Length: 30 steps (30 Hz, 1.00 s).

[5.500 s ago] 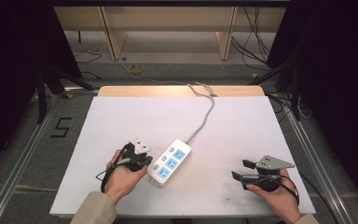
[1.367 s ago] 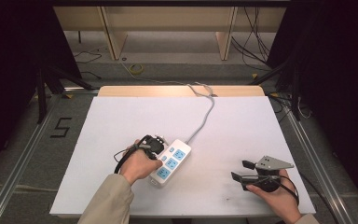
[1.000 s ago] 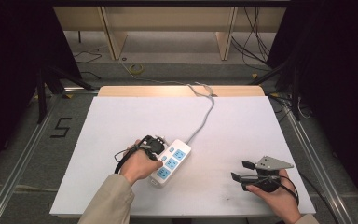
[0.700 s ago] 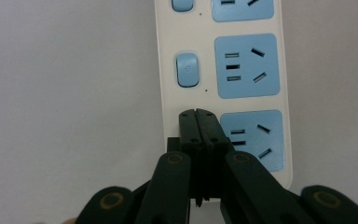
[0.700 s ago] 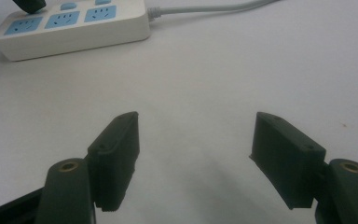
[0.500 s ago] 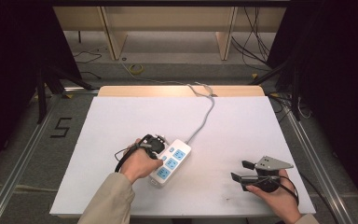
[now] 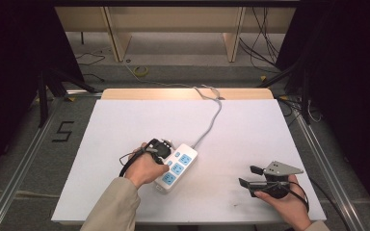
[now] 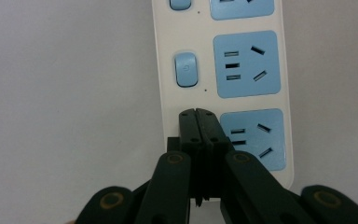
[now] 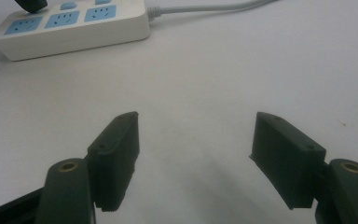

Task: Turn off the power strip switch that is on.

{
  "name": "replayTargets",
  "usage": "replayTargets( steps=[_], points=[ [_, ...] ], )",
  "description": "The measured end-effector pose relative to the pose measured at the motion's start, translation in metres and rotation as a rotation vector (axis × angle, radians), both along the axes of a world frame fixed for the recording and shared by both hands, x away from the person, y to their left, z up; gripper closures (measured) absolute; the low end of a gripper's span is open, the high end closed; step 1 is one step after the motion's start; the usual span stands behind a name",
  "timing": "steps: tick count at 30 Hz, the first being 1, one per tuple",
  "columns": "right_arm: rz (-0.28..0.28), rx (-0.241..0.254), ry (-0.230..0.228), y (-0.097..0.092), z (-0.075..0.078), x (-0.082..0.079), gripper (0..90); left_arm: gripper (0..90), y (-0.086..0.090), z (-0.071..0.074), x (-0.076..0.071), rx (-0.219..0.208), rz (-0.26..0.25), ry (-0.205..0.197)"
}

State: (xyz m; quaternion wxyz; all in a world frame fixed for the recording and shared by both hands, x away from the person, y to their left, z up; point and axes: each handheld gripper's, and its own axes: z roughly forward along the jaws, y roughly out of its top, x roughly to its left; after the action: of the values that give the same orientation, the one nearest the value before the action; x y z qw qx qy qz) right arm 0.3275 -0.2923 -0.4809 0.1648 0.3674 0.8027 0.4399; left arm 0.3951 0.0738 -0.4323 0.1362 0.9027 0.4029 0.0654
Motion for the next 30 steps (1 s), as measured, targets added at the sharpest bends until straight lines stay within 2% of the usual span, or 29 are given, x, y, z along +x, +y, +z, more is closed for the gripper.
replayTargets(
  steps=[14, 30],
  points=[
    [0.004, -0.001, 0.0, 0.0, -0.0002, -0.0001, 32.7, 89.9, -0.0043, -0.0006, 0.0005, 0.025, 0.003, 0.005],
    [0.005, -0.006, 0.001, -0.0001, -0.0005, 0.0001, 32.7, 89.8, -0.0041, -0.0008, -0.0001, 0.021, 0.007, -0.001]
  ],
)
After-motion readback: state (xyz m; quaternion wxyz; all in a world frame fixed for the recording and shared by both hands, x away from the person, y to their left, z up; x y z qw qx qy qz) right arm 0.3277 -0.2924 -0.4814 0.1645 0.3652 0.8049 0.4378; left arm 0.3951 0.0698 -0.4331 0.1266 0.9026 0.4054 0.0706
